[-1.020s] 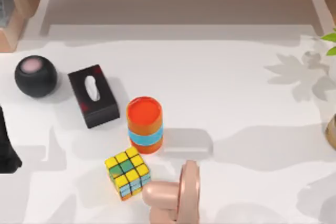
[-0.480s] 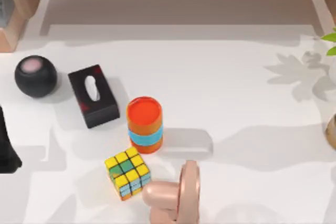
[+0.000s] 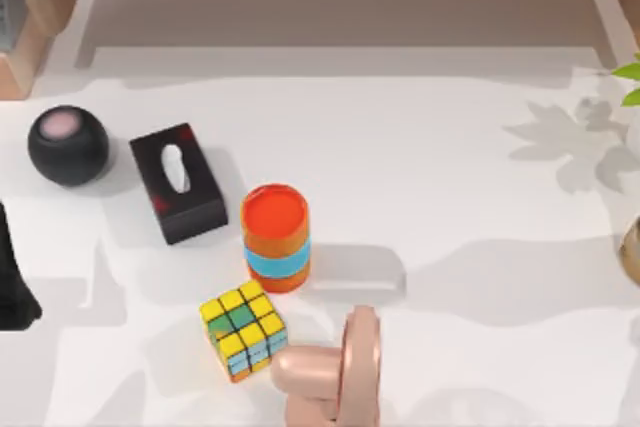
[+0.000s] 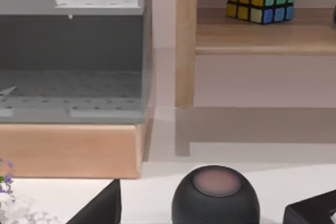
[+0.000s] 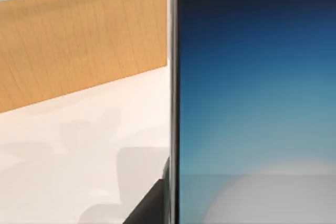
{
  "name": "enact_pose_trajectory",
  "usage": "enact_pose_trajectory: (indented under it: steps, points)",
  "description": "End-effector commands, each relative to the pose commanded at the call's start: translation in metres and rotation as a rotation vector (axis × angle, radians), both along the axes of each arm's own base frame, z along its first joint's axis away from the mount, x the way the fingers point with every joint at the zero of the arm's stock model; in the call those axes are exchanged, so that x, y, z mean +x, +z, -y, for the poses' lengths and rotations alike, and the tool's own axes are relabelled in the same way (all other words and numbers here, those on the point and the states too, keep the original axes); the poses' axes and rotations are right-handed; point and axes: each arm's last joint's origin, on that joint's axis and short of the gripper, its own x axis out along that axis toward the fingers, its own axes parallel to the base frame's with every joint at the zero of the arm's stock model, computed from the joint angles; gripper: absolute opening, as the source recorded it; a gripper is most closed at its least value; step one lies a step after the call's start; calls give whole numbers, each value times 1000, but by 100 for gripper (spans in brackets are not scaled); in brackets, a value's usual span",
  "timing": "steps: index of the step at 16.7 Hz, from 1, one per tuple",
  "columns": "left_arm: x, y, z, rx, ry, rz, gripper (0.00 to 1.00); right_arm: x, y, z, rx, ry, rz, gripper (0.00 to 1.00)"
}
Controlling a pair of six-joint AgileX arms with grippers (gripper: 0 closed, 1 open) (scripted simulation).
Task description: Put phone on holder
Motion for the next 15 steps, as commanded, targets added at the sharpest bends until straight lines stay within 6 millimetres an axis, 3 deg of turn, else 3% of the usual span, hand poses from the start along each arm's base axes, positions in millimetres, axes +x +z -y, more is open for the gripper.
enact_pose_trajectory:
  steps: [9,15]
  points:
    - [0,0,0,0,0,0,100,0,0,0,0,0,0,98]
    - [0,0,0,0,0,0,100,0,0,0,0,0,0,100]
